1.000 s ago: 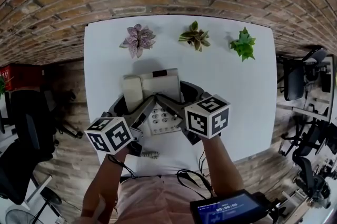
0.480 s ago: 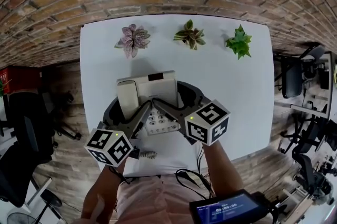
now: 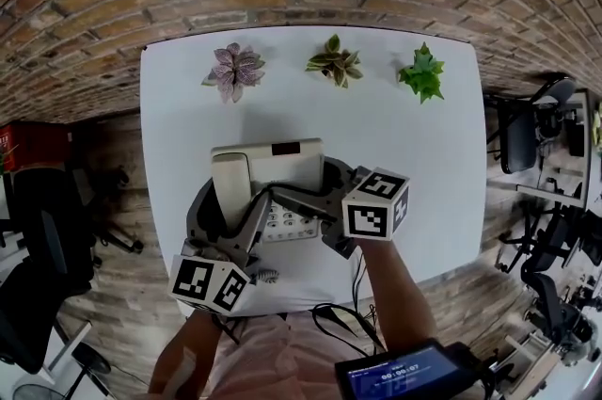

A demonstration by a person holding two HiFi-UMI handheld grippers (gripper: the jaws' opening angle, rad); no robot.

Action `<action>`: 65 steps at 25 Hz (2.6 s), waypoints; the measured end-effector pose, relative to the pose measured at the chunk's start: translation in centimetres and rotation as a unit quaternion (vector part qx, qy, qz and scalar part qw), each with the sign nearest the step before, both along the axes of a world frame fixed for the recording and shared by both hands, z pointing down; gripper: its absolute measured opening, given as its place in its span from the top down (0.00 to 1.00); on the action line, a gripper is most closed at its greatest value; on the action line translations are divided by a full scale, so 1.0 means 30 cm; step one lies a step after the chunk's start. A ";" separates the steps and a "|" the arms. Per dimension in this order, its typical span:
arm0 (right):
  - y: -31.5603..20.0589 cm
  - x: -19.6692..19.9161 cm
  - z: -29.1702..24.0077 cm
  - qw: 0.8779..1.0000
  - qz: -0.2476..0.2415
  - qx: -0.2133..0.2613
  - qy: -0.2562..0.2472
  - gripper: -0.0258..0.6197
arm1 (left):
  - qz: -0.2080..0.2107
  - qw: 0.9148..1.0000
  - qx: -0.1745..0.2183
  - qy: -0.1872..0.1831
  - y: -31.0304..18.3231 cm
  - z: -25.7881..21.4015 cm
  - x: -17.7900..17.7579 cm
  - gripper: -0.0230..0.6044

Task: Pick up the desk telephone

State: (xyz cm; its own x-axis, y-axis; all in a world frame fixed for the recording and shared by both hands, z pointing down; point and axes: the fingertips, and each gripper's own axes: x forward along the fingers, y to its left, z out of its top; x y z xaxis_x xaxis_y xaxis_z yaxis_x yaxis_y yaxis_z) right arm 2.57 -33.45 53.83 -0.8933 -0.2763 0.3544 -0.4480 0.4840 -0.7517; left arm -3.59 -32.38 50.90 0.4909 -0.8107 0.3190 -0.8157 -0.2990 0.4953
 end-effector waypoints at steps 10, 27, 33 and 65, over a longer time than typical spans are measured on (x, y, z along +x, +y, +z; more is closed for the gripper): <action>0.019 -0.010 -0.047 0.997 -0.033 0.053 -0.046 0.50 | 0.120 0.992 0.004 0.039 0.023 -0.014 0.004 0.24; 0.044 0.002 -0.051 0.997 -0.036 0.063 -0.036 0.50 | 0.182 0.970 -0.054 0.149 0.068 0.035 0.063 0.23; 0.072 0.004 -0.033 0.997 -0.054 0.046 0.012 0.47 | 0.188 0.969 -0.058 0.150 0.082 0.033 0.068 0.24; 0.326 0.151 -0.654 0.981 -0.063 0.181 -0.008 0.49 | 0.195 0.976 0.069 0.063 0.348 -0.563 0.224 0.24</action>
State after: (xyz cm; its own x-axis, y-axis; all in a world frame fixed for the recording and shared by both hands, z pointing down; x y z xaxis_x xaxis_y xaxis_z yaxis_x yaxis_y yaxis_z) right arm 7.11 -23.67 34.20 -0.9329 -0.2691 0.2392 -0.3575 0.7711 -0.5269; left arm 3.15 -21.94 34.00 0.7991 -0.5855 0.1362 -0.5613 -0.6456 0.5179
